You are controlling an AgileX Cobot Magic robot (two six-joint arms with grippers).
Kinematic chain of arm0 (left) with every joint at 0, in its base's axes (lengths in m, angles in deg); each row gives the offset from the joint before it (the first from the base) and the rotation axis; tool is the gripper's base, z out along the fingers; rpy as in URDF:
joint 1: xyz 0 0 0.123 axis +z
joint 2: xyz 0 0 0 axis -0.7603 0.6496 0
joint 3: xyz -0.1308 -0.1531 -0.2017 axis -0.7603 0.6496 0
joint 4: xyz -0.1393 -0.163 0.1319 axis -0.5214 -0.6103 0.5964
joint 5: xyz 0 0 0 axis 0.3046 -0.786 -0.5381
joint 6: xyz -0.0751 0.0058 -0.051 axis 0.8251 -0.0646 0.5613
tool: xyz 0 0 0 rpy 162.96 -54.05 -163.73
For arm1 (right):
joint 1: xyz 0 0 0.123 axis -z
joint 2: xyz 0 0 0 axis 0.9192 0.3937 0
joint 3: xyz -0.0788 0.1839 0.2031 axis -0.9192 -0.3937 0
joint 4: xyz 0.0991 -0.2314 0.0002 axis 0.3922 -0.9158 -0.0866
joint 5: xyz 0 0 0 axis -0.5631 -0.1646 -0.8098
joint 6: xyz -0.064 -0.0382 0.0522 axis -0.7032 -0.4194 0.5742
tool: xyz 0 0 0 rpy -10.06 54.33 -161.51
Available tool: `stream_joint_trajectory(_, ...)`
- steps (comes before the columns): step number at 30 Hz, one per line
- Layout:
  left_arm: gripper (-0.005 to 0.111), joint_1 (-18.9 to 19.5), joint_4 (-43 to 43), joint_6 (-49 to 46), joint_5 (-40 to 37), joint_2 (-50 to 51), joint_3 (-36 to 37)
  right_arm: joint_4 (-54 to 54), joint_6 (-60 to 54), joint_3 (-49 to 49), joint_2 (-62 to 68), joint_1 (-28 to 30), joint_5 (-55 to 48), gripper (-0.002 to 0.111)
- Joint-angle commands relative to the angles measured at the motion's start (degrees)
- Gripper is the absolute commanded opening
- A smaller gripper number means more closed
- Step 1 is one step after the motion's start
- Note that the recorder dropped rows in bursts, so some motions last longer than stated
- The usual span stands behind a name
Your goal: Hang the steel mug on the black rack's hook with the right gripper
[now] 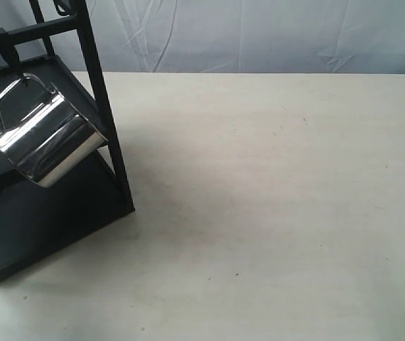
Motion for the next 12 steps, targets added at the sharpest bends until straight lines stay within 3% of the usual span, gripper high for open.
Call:
stream_joint_trajectory(1, 0.001, 0.0, 0.1, 0.0, 0.5, -0.3, 0.0, -0.1, 0.0, -0.3, -0.3, 0.2, 0.7, -0.001)
stream_joint_trajectory(12, 0.001, 0.0, 0.1, 0.0, 0.5, -0.3, 0.0, -0.1, 0.0, -0.3, -0.3, 0.2, 0.6, -0.001)
